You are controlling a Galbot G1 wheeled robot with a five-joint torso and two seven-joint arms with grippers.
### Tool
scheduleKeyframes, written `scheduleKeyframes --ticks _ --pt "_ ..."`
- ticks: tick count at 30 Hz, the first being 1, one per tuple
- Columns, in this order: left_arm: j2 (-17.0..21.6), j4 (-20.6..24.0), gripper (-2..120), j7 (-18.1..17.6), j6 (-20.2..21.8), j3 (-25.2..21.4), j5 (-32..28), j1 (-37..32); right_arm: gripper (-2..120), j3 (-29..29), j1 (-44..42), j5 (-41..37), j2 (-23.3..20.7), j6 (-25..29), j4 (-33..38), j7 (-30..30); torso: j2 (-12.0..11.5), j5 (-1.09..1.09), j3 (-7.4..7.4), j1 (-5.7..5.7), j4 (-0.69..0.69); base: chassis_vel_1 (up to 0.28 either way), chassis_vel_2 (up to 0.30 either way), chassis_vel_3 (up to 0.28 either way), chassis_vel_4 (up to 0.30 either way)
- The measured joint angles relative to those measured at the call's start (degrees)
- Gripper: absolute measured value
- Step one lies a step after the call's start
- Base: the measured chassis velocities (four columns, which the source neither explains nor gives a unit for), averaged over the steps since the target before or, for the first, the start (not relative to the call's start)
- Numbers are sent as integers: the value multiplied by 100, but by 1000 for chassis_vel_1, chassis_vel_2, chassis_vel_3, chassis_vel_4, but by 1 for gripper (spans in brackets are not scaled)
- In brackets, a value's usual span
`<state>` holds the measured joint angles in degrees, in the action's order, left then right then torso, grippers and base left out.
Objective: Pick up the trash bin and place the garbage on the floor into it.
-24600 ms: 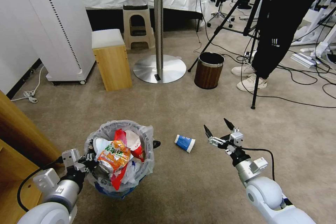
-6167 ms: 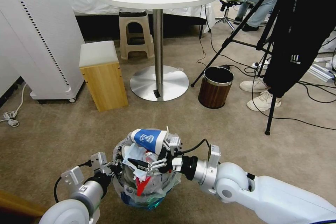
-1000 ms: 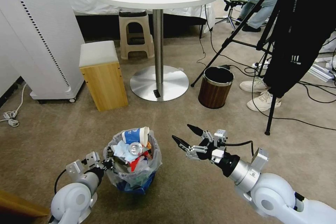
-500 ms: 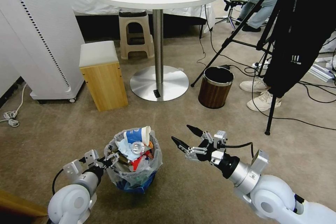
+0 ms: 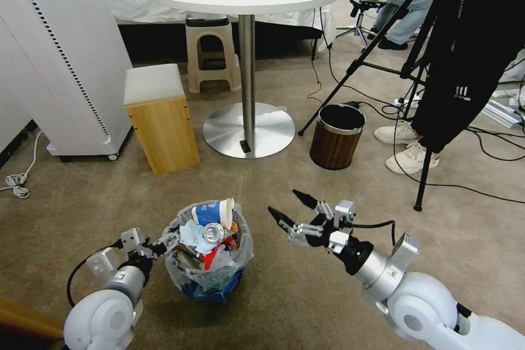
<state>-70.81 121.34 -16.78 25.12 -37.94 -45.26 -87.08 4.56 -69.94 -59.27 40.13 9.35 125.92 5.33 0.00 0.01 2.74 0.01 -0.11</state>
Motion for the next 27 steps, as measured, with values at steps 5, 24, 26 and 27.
scheduleKeyframes --ticks 5,24,26,27 --pt "-2 126 100 267 -237 -209 357 -48 100 288 207 151 447 153 -184 -487 0 -1 0 0 0 0 0 0 0" --pt "-369 635 100 920 -847 -592 1537 -312 100 2299 39 1613 1814 565 -1311 -1243 0 0 0 0 0 0 0 0 0" --pt "-412 660 100 924 -883 -593 1609 -334 100 2350 6 1767 1903 615 -1370 -1241 0 0 0 0 0 0 0 0 0" --pt "-433 682 100 935 -905 -594 1656 -357 100 2381 -33 1868 1956 633 -1393 -1261 0 -1 0 0 0 0 0 0 0"
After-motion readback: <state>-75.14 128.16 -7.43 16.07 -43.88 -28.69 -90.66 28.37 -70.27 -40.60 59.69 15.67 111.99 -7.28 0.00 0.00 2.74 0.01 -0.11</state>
